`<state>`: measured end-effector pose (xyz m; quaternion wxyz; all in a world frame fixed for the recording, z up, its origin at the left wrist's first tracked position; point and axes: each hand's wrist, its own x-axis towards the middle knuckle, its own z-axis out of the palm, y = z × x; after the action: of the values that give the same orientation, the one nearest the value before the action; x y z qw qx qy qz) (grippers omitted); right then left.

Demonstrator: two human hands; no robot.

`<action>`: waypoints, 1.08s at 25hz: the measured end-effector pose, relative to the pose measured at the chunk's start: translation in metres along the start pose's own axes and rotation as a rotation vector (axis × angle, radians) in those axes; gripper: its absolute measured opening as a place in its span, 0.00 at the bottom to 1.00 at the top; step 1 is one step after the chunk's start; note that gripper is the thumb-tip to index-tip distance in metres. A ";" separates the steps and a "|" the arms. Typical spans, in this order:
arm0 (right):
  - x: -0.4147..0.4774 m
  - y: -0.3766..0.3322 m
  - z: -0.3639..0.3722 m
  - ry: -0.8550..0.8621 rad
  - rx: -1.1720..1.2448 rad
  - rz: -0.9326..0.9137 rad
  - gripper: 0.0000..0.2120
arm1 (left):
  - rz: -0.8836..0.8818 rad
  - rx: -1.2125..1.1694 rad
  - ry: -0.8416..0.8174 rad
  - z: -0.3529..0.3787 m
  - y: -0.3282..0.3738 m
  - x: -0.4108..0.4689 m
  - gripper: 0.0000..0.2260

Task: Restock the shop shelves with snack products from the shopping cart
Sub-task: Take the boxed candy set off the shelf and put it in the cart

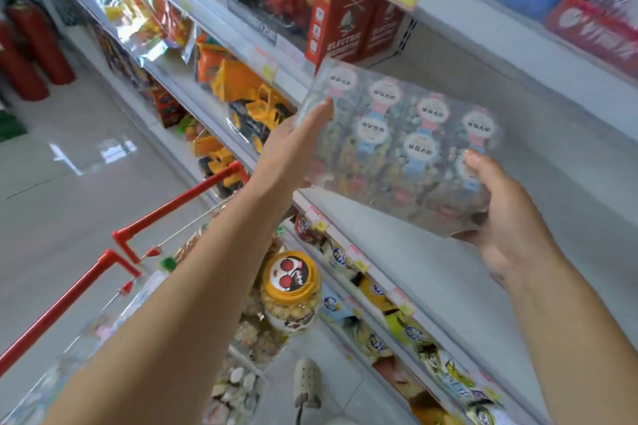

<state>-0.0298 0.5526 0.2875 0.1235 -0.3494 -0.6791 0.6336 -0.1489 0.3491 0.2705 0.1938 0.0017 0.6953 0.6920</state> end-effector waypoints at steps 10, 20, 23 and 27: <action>0.087 -0.036 -0.063 0.078 0.020 0.093 0.15 | 0.132 0.594 -0.116 0.103 0.067 0.091 0.30; 0.150 -0.001 -0.053 0.172 -0.240 -0.273 0.49 | 0.185 0.312 -0.037 0.145 0.059 0.175 0.31; 0.154 0.010 -0.044 0.180 -0.439 -0.478 0.52 | 0.287 0.148 0.025 0.162 0.036 0.176 0.38; 0.182 0.006 -0.040 0.237 -0.499 -0.541 0.47 | 0.392 0.143 0.030 0.177 0.011 0.183 0.39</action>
<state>-0.1354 0.6984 0.2379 0.2751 -0.2479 -0.8610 0.3487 -0.2727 0.5693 0.2378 0.0443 0.1404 0.7319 0.6653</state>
